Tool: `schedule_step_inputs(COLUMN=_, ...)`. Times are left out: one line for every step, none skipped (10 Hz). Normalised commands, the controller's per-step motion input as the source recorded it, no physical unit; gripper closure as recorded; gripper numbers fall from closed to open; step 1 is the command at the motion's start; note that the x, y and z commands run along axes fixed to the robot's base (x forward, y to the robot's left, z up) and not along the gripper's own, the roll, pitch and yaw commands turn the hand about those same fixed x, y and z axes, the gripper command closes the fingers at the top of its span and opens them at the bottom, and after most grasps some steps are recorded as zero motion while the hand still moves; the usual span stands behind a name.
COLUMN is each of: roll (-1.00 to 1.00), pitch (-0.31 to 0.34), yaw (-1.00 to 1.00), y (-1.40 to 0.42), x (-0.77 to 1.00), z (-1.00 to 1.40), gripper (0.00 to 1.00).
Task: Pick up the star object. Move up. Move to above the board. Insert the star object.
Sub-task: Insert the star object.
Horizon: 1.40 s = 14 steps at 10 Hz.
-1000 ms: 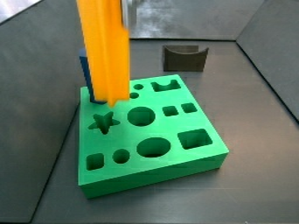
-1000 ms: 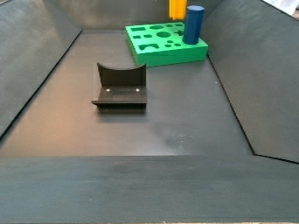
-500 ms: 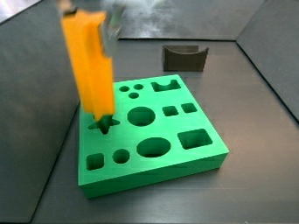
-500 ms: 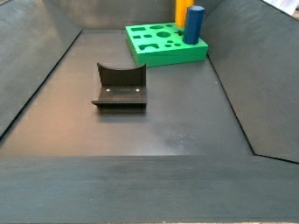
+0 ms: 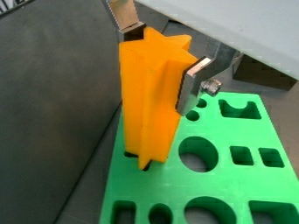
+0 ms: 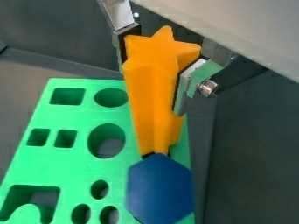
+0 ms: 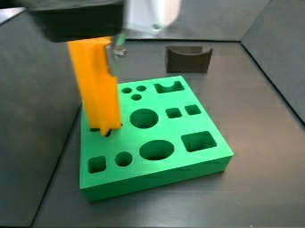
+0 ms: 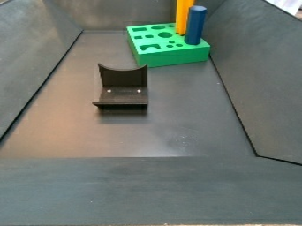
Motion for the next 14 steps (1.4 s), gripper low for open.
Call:
schedule_step_inputs(roll=0.23, pitch=-0.010, yaw=0.53, y=0.00, x=0.03, z=-0.50, gripper=1.00)
schedule_step_inputs(roll=0.28, pitch=-0.020, yaw=0.57, y=0.01, x=0.00, z=-0.59, gripper=1.00)
schedule_step_inputs(roll=0.32, pitch=-0.007, yaw=0.66, y=0.14, x=-0.19, z=-0.55, gripper=1.00)
schedule_step_inputs(roll=0.19, pitch=-0.066, yaw=0.66, y=0.06, x=-0.16, z=-0.46, gripper=1.00)
schedule_step_inputs(roll=0.05, pitch=-0.089, yaw=0.22, y=0.00, x=-0.21, z=-0.34, gripper=1.00)
schedule_step_inputs(roll=0.01, pitch=-0.129, yaw=0.15, y=-0.08, x=-0.14, z=-0.44, gripper=1.00)
schedule_step_inputs(roll=0.00, pitch=-0.123, yaw=0.05, y=-0.27, x=0.07, z=-0.51, gripper=1.00)
schedule_step_inputs(roll=0.00, pitch=-0.114, yaw=0.03, y=-0.27, x=0.21, z=-0.51, gripper=1.00)
schedule_step_inputs(roll=0.05, pitch=-0.063, yaw=0.15, y=-0.11, x=0.39, z=-0.60, gripper=1.00)
schedule_step_inputs(roll=0.20, pitch=-0.016, yaw=0.26, y=0.00, x=0.38, z=-0.71, gripper=1.00)
schedule_step_inputs(roll=0.27, pitch=-0.017, yaw=0.33, y=0.04, x=0.22, z=-0.68, gripper=1.00)
schedule_step_inputs(roll=0.22, pitch=-0.013, yaw=0.37, y=0.00, x=0.25, z=-0.63, gripper=1.00)
schedule_step_inputs(roll=0.15, pitch=-0.023, yaw=0.37, y=0.00, x=0.29, z=-0.59, gripper=1.00)
schedule_step_inputs(roll=0.09, pitch=-0.123, yaw=0.26, y=-0.02, x=0.07, z=-0.79, gripper=1.00)
